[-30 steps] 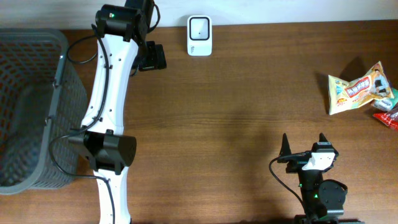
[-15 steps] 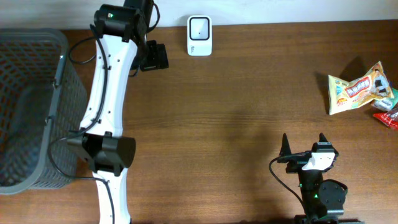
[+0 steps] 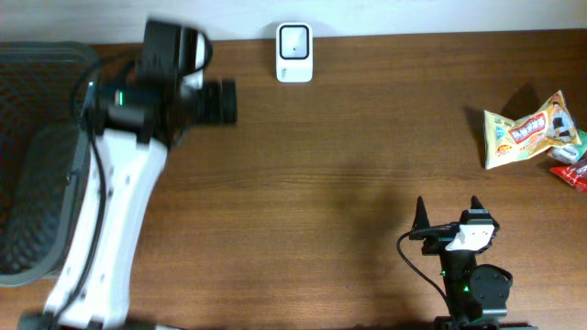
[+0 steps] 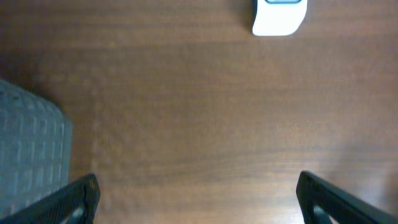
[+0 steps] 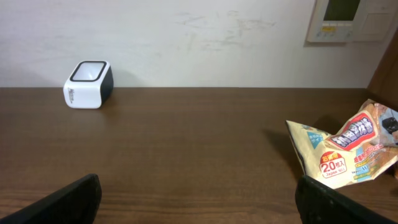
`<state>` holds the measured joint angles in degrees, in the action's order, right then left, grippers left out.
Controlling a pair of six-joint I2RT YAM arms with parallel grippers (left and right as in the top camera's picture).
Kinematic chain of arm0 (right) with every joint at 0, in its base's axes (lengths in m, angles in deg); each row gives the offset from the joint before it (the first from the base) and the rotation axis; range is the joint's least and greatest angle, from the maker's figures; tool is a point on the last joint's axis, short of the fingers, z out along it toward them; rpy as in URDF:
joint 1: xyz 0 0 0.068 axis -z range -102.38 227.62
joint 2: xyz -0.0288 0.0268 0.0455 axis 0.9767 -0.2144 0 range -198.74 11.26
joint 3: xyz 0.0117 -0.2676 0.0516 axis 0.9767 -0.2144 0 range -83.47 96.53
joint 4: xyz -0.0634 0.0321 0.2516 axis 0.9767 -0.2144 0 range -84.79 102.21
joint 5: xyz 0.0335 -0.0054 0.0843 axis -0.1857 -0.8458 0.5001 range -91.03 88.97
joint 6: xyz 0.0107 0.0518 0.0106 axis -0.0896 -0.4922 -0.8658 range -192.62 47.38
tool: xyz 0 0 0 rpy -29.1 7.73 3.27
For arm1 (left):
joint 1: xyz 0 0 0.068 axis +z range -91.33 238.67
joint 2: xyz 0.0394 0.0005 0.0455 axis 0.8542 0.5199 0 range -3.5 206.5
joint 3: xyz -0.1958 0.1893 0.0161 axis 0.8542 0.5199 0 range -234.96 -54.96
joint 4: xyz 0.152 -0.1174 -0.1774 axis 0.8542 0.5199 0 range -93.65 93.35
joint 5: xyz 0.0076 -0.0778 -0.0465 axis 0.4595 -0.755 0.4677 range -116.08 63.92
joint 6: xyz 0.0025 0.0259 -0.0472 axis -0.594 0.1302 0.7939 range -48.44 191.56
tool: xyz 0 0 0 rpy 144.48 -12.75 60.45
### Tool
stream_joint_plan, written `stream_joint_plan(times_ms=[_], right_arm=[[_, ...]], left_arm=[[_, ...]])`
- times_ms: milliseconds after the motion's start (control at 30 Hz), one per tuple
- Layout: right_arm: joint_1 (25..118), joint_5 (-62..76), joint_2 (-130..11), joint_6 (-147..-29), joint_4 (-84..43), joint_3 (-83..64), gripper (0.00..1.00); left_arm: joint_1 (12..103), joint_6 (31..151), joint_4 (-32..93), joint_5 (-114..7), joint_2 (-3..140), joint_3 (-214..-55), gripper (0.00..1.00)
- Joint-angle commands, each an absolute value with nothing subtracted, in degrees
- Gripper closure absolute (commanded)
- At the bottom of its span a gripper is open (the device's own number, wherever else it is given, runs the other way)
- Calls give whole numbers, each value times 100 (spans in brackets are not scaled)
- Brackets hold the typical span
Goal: Scan the item barcode
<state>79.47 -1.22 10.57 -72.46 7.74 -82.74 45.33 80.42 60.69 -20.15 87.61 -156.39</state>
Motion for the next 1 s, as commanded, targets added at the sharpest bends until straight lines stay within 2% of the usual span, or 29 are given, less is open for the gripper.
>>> stream_joint_plan(times_ms=[0,200,367,433,633,967], right_arm=[[7990,-159,1108,-7263,748,-8315,1],[7990,-159,1108,-7263,750,-8315,2],[7990,-159,1108,-7263,748,-8315,1],[7990,-159,1108,-7263,748,-8315,2],[7990,-159,1108,-7263,748,-8315,1],[7990,-157,1108,-7263,748,-8315,1]], left_arm=[[4524,7568,5033,-2070,7336,-13519,1],[4535,7472,3348,-2096,5004,-10728,1],[4717,7472,2572,-2091,2359,-8824,1],[4717,7472,2399,-2094,1773,-8444,1],[4922,7465,1538,-2098,584,-7467,1],[5792,7450,-357,-2751,-15,-6269,1]])
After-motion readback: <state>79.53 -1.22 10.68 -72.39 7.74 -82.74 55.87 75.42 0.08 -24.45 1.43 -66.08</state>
